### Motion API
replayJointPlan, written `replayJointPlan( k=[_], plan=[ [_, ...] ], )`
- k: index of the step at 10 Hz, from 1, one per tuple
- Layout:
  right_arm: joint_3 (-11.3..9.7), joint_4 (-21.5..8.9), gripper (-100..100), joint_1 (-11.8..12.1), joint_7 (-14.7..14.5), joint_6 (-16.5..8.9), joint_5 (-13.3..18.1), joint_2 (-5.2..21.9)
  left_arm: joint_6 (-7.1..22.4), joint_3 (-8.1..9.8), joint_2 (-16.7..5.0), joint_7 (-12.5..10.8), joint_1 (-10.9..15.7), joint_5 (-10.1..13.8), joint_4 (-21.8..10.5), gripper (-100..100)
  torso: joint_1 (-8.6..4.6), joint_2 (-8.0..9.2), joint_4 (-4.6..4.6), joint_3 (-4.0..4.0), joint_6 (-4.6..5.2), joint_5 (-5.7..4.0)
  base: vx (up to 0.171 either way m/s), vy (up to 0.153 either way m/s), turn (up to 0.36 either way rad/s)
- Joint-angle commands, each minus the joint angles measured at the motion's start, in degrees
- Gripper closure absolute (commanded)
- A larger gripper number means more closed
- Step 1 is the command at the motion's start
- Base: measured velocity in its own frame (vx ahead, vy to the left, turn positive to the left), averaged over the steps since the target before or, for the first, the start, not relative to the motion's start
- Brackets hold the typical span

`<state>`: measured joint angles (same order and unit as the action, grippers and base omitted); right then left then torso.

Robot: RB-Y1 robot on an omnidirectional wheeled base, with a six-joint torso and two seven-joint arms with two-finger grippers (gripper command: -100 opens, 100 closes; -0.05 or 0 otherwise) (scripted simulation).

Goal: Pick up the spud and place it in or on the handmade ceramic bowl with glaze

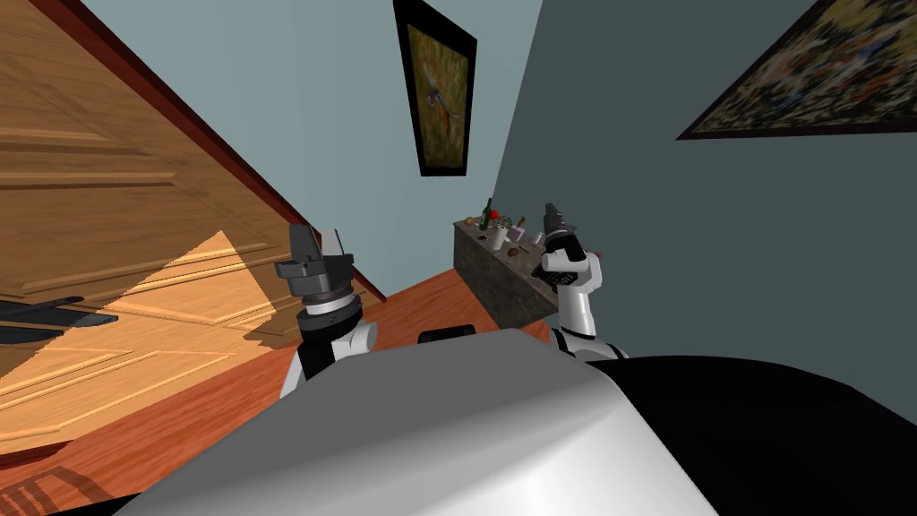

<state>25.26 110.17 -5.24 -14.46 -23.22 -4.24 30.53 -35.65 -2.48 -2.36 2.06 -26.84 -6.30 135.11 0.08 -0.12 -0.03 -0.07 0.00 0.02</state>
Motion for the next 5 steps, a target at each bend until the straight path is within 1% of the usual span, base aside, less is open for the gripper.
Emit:
replayJointPlan(
  k=[1, 2, 4, 5],
  plan=[
    [0.2, -0.4, -100, -0.5, -0.2, -2.2, -0.3, 0.7, 0.0, 0.0, 0.0, 0.0, 0.0, 0.0, 0.0, 0, 0.0, 0.0, 0.0, 0.0, 0.0, 0.0, 0.005, 0.012, 0.0],
    [0.9, -2.7, -100, -2.1, -1.9, -4.3, -1.1, 2.7, 0.0, 0.0, 0.0, 0.0, 0.0, 0.0, 0.0, 0, -0.05, 0.04, 0.01, 0.02, 0.01, -0.01, 0.018, 0.026, 0.041],
    [0.9, -2.7, -100, -2.1, -1.9, -6.5, -1.1, 2.7, 0.0, 0.0, 0.0, 0.0, 0.0, 0.0, 0.0, 0, -0.03, 0.0, 0.0, 0.0, 0.01, -0.01, 0.014, 0.014, 0.021],
    [1.5, -5.1, -100, -3.7, -3.7, -8.4, -2.0, 4.7, 0.0, 0.0, 0.0, 0.0, 0.0, 0.0, 0.0, 0, -0.07, 0.03, 0.01, 0.02, 0.02, -0.02, 0.017, 0.015, 0.066]
  ],
)
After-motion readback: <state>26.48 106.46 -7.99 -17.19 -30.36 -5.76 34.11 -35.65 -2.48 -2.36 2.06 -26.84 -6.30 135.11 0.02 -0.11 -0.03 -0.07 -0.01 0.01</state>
